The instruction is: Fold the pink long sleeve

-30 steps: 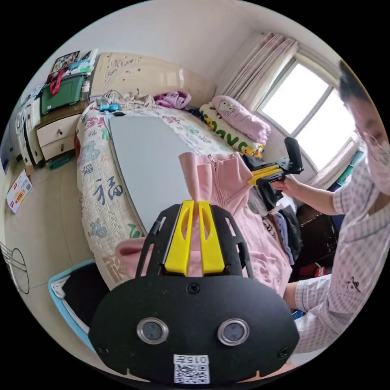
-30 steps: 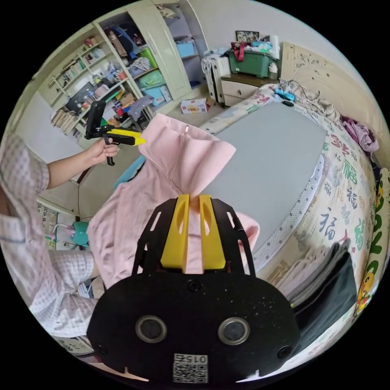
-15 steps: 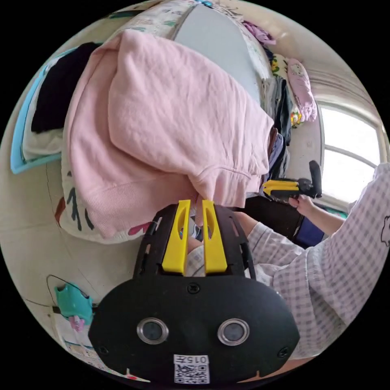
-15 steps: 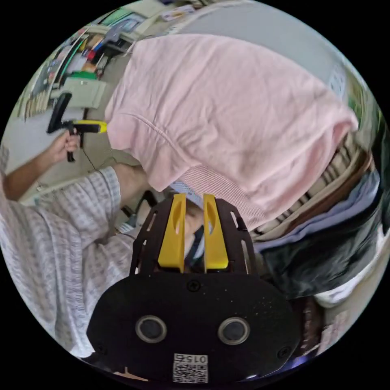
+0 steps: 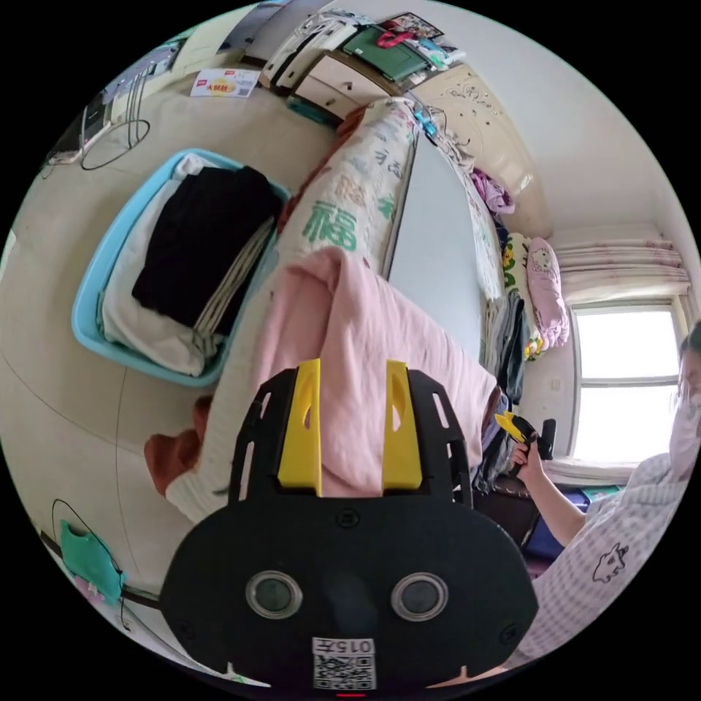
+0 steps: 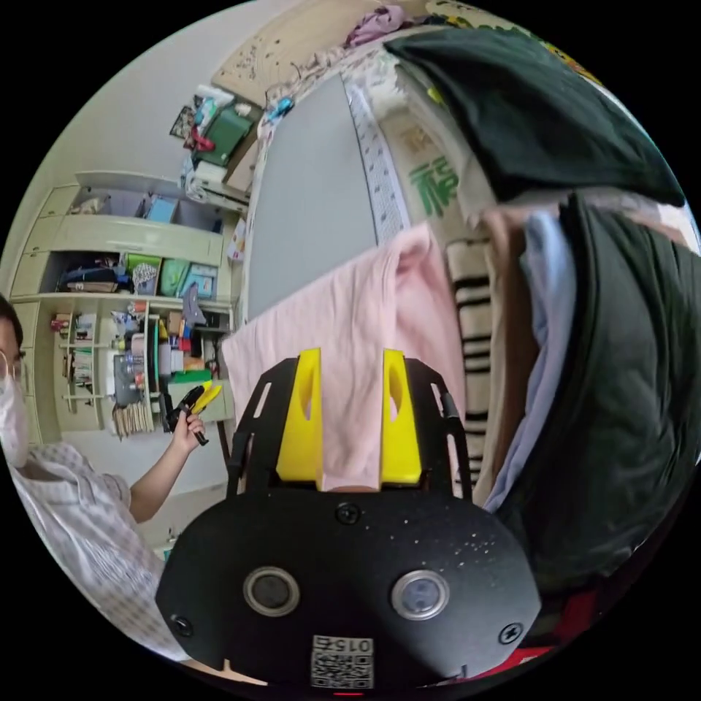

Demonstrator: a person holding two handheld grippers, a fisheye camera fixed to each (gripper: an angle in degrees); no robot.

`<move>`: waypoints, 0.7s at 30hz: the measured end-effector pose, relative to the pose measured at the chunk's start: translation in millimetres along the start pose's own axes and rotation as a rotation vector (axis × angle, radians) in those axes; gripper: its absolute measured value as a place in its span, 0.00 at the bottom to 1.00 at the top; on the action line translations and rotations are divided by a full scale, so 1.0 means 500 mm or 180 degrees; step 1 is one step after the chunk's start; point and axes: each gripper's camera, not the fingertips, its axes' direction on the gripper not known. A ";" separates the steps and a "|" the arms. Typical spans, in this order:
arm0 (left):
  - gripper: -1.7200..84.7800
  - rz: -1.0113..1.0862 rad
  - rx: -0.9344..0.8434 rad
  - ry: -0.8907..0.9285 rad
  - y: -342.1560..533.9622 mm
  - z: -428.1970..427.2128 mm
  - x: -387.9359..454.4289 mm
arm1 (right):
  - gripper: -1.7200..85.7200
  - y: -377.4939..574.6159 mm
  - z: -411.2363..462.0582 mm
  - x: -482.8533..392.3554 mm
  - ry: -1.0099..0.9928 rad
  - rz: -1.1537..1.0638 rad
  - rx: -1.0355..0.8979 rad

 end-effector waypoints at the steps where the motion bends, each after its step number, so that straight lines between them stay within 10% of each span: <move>1: 0.17 -0.0015 0.0004 0.0004 -0.013 0.006 -0.007 | 0.17 -0.012 0.004 0.005 0.0047 -0.0033 -0.0026; 21: 0.05 0.0034 -0.0245 0.0192 -0.122 0.164 -0.022 | 0.07 -0.231 0.123 0.154 0.0625 0.0269 -0.0580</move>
